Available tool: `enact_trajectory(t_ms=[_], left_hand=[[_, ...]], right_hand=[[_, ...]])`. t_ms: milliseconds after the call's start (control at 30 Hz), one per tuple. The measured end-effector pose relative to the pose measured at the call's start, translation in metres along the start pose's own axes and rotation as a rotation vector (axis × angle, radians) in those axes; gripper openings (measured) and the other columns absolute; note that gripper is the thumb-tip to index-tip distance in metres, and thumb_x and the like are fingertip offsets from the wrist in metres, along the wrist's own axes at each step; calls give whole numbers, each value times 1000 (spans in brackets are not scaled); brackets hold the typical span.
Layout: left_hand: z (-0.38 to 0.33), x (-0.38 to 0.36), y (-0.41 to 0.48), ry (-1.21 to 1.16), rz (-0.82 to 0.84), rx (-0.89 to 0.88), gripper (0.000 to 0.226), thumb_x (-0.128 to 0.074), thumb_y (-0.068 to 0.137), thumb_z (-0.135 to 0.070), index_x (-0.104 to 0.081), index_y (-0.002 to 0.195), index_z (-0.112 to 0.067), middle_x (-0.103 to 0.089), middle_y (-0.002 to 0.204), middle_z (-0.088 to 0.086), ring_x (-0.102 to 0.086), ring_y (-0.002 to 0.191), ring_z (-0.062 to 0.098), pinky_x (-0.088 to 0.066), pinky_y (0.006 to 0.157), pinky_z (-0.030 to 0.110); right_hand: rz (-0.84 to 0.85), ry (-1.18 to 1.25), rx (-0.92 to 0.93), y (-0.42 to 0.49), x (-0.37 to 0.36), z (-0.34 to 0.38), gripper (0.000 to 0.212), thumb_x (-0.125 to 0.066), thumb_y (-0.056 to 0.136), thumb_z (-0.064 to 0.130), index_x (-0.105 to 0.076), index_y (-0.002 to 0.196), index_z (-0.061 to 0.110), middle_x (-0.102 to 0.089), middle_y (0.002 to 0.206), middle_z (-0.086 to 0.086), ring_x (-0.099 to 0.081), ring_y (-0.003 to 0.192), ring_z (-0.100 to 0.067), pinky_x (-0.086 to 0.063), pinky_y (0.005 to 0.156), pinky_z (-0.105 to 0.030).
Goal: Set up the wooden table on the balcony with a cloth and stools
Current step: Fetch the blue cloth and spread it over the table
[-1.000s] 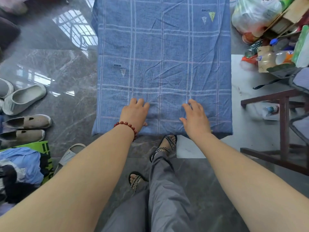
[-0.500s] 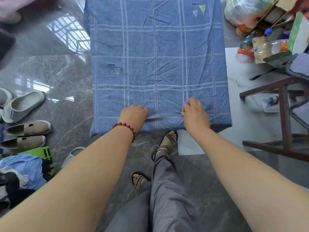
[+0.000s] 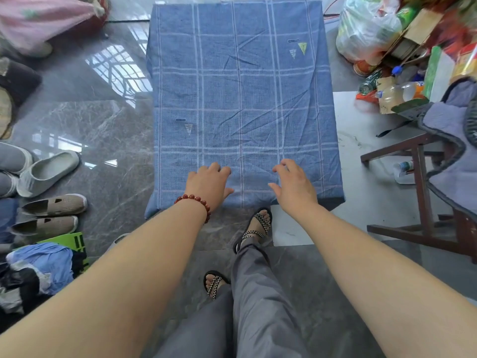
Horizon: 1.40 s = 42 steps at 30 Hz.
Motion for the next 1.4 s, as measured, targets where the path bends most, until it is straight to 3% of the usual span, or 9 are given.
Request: enact_trajectory(t_ms=[267,633,800,867,967,1100,1300,1333,1400], left_hand=[[1,72,-35,-423,-43,118,54,-46,95,-44,-33,142,-21,-36,146,5,-44,126,30,-41,100,46],[16,142,-122,-613,-102,140,54,-44,97,-38,-28,146,-22,-35,148,9,-36,134,26,-30,109,37],[24,173,-166,-857,-180,191,50,-48,95,-37,-37,141,-19,-47,138,9,-47,125,25,-37,104,36],[25,189,-184,-984,-212,207,46,-47,96,-37,-42,138,-19,-51,134,6,-53,116,24,-43,94,33],[29,216,-212,-1138,-319,208,41,-47,97,-33,-47,134,-17,-55,122,1,-54,104,18,-37,80,23],[40,244,-252,-1296,-435,218,34,-47,97,-31,-53,127,-16,-57,112,-1,-56,106,16,-41,87,25],[54,280,-311,-1428,-573,189,26,-46,96,-38,-56,119,-29,-59,119,-8,-56,111,10,-40,84,26],[55,287,-320,-1432,-600,176,25,-46,96,-38,-56,117,-31,-59,119,-8,-56,111,10,-40,85,26],[59,300,-336,-1433,-650,164,20,-48,95,-39,-56,113,-36,-60,119,-10,-56,110,9,-41,86,26]], right_hand=[[-23,83,8,-20,63,49,41,-55,94,28,-46,131,13,-28,146,-2,-39,128,-24,-38,98,-39],[-79,132,81,-89,138,108,45,-57,93,28,-45,132,10,-29,145,-4,-42,128,-24,-38,100,-36],[-157,302,138,-126,176,152,41,-61,91,28,-49,126,11,-40,134,-4,-49,117,-20,-41,91,-32],[-191,402,141,-140,193,168,41,-63,89,28,-51,123,10,-43,129,-4,-52,112,-18,-43,90,-28],[-234,535,133,-159,215,187,40,-65,88,28,-53,122,11,-46,126,-3,-54,103,-14,-42,85,-22],[-248,662,144,-185,237,210,38,-66,87,28,-54,120,14,-50,125,-1,-56,95,-10,-45,84,-23],[-265,747,234,-224,273,242,35,-66,87,33,-55,117,19,-54,123,5,-58,101,-9,-52,83,-29],[-266,760,253,-230,279,249,34,-66,87,33,-55,117,19,-55,123,5,-58,102,-9,-53,81,-28],[-274,771,302,-240,292,263,32,-66,87,31,-56,115,19,-56,122,5,-58,103,-10,-50,74,-12]])
Point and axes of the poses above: each hand's wrist, its own y-axis towards the middle knuckle, its own x-axis out of the back of the hand, z = x × y, the point moved 9 cm from there along y, towards the middle knuckle
